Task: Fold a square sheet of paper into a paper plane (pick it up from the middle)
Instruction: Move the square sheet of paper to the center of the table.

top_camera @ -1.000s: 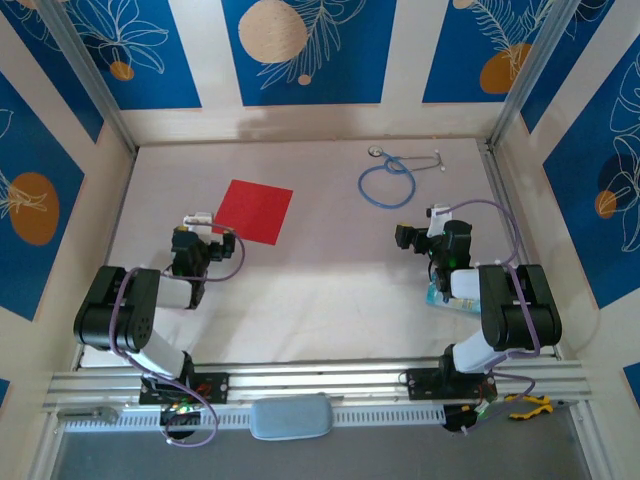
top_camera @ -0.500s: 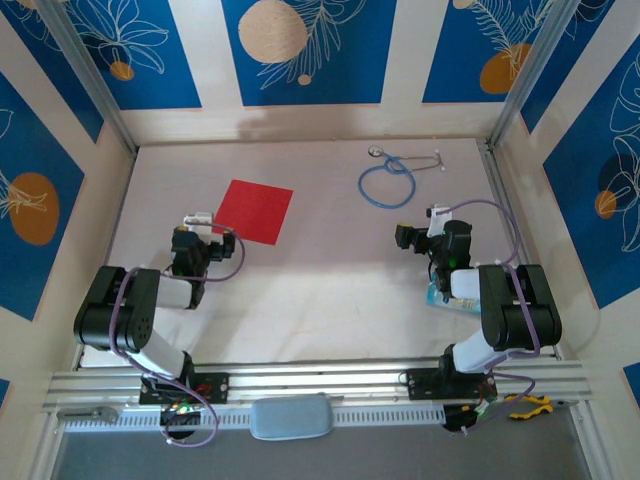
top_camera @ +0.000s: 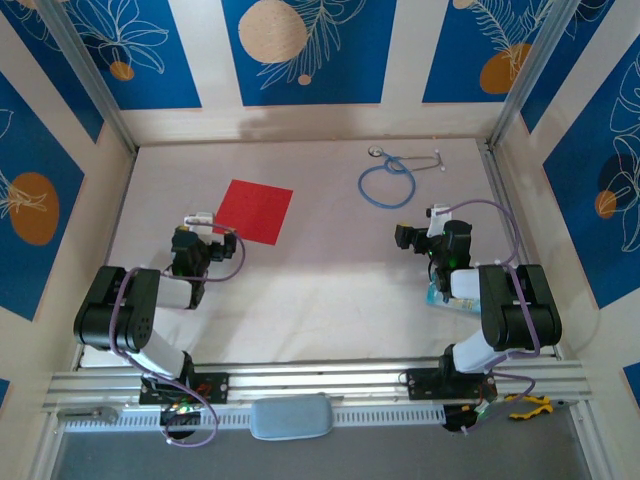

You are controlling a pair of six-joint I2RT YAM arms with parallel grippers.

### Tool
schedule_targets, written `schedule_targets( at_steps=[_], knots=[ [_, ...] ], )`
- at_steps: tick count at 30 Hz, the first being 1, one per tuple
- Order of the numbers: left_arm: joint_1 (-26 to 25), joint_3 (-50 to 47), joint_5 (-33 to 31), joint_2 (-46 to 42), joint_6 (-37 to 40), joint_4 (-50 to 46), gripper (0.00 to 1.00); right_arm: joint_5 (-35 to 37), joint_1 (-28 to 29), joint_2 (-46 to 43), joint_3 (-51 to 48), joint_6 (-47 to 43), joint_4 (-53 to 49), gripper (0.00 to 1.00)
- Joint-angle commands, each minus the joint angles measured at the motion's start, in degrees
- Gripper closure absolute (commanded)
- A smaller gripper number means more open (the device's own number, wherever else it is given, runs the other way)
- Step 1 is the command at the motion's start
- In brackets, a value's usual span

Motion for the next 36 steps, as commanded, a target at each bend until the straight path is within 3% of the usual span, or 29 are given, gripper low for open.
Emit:
schedule_targets(
  at_steps=[1, 7, 12, 16, 21, 25, 30, 32, 36],
  knots=[
    [0.6, -1.8, 1.6, -1.5, 1.2, 3.4, 0.0, -0.7, 0.7, -0.8, -0.1, -1.1, 2.3, 0.01],
    [0.7, -0.2, -2.6, -7.9, -0.6, -5.4, 0.0, 1.0, 1.6, -5.6, -1.4, -1.6, 0.7, 0.01],
    [0.7, 5.3, -5.7, -13.3, -2.2, -19.6, 0.0, 0.0, 1.2, -13.9, 2.7, 1.4, -15.8, 0.01],
    [0.8, 11.0, -11.4, -16.2, -7.8, -30.9, 0.0, -1.3, 1.2, -19.7, 4.4, 3.3, -25.9, 0.01],
    [0.8, 18.1, -5.7, -17.8, -10.7, -45.7, 0.0, -5.4, 1.1, -23.2, 10.6, 10.4, -42.0, 0.01],
    [2.2, 28.0, 9.0, -12.6, -14.2, -59.1, 0.0, -9.7, 0.7, -23.5, 14.4, 21.5, -49.3, 0.01],
    [2.1, 40.2, 24.7, -0.9, -18.4, -68.3, 0.0, -21.6, 0.3, -22.6, 15.1, 28.8, -49.3, 0.01],
    [1.6, 42.8, 27.4, 2.3, -20.8, -68.2, 0.0, -24.8, 0.8, -21.7, 15.8, 30.5, -49.5, 0.01],
    [-1.8, 50.8, 27.0, 8.9, -21.1, -72.2, 0.0, -25.7, 3.1, -19.6, 17.3, 33.2, -51.5, 0.01]
  ],
)
